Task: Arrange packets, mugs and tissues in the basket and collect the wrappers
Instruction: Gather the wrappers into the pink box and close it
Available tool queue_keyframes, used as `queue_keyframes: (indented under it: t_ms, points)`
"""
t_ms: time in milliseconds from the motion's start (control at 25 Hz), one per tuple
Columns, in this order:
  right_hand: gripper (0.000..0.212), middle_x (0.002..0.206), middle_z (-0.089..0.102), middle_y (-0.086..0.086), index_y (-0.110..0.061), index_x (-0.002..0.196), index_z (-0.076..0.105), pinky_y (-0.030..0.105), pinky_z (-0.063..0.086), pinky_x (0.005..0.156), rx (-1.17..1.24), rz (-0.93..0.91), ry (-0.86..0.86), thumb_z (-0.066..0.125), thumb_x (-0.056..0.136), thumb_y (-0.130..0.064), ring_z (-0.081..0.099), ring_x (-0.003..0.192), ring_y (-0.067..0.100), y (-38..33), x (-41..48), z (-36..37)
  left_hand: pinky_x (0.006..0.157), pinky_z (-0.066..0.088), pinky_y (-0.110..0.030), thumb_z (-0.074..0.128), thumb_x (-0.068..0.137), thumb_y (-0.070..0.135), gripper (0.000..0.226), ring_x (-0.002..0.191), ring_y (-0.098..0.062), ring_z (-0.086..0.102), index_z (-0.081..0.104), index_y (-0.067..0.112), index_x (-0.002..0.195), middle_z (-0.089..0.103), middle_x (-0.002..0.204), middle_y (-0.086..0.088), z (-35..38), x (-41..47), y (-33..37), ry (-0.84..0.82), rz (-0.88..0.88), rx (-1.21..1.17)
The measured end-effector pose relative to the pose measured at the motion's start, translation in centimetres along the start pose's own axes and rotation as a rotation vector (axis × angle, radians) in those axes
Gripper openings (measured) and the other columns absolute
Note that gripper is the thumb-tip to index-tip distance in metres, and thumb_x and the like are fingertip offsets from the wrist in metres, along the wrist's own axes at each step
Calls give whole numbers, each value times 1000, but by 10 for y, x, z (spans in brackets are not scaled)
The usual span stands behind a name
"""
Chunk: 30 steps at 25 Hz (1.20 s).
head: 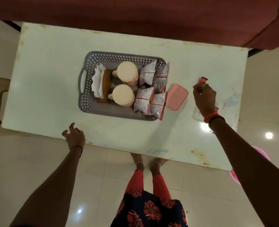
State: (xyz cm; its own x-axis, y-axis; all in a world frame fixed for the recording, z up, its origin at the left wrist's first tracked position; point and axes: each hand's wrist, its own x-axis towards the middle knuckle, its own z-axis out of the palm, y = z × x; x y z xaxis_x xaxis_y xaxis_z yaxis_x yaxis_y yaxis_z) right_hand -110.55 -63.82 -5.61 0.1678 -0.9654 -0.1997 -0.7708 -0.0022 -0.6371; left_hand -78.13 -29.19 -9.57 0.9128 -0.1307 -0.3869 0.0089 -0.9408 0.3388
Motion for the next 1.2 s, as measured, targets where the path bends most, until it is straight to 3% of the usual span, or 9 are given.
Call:
queue_keyframes:
  t_ms: [160, 280, 400, 560, 640, 760, 840, 960, 1200]
  points:
    - [20, 101, 70, 21, 4, 98, 67, 6, 30, 70, -33, -24, 41, 50, 88, -1, 65, 96, 33, 4, 7, -1, 96, 39, -47, 44, 90, 2, 31, 101, -49, 51, 48, 1, 121, 35, 128, -32, 4, 12, -6, 69, 27, 56]
    - [21, 102, 70, 21, 3, 99, 67, 14, 35, 76, -59, 29, 73, 51, 89, -4, 64, 100, 32, 4, 13, -3, 95, 39, -46, 44, 89, -3, 25, 105, -49, 48, 47, -8, 113, 38, 125, -36, 1, 18, -7, 25, 106, 75]
    - [20, 103, 70, 22, 4, 100, 66, 18, 36, 80, -41, 79, 96, 52, 88, -4, 63, 101, 32, 2, 17, -8, 94, 40, -45, 44, 91, 6, 26, 111, -43, 47, 47, -2, 115, 43, 123, -28, -7, 19, 4, 8, 11, 78]
    - [24, 95, 68, 21, 4, 101, 64, 20, 40, 81, -3, 170, 109, 45, 87, 1, 62, 92, 31, 6, 27, -22, 84, 39, -30, 50, 86, 1, 23, 103, -39, 48, 52, -4, 108, 51, 101, -18, -15, 5, 46, 148, 323, -164]
    - [28, 95, 68, 20, 4, 99, 63, 23, 43, 81, 8, 199, 99, 39, 85, 6, 62, 91, 31, 8, 32, -28, 76, 40, -18, 51, 82, 0, 25, 92, -25, 52, 56, 16, 102, 47, 93, 9, -23, -10, 84, 170, 424, -330]
    - [33, 113, 62, 24, 1, 110, 60, 23, 39, 87, -68, 172, -38, 38, 86, 7, 58, 106, 35, 9, 40, -29, 80, 48, -30, 56, 81, 7, 40, 83, -4, 52, 48, 46, 89, 46, 92, 19, -30, -45, 148, 142, 453, -539]
    - [39, 126, 51, 25, -6, 127, 53, 27, 34, 99, -167, 144, -203, 42, 91, 1, 50, 117, 37, 8, 44, -29, 81, 50, -34, 59, 83, 14, 29, 84, -3, 56, 53, 40, 92, 54, 96, 17, -22, -77, 185, 92, 506, -604]
    - [43, 130, 40, 27, -13, 137, 46, 36, 38, 106, -227, 148, -315, 42, 94, -6, 47, 119, 42, 10, 49, -26, 75, 52, -25, 62, 86, 16, 21, 89, -15, 60, 55, 12, 106, 61, 106, -6, 6, -132, 228, -109, 597, -704]
    - [39, 128, 41, 27, -7, 133, 46, 47, 44, 101, -353, 81, -358, 50, 94, -16, 49, 116, 46, 22, 59, -13, 75, 52, -20, 59, 86, 5, 18, 87, -23, 62, 54, 7, 104, 60, 98, -10, 65, -222, 275, -426, 647, -770]
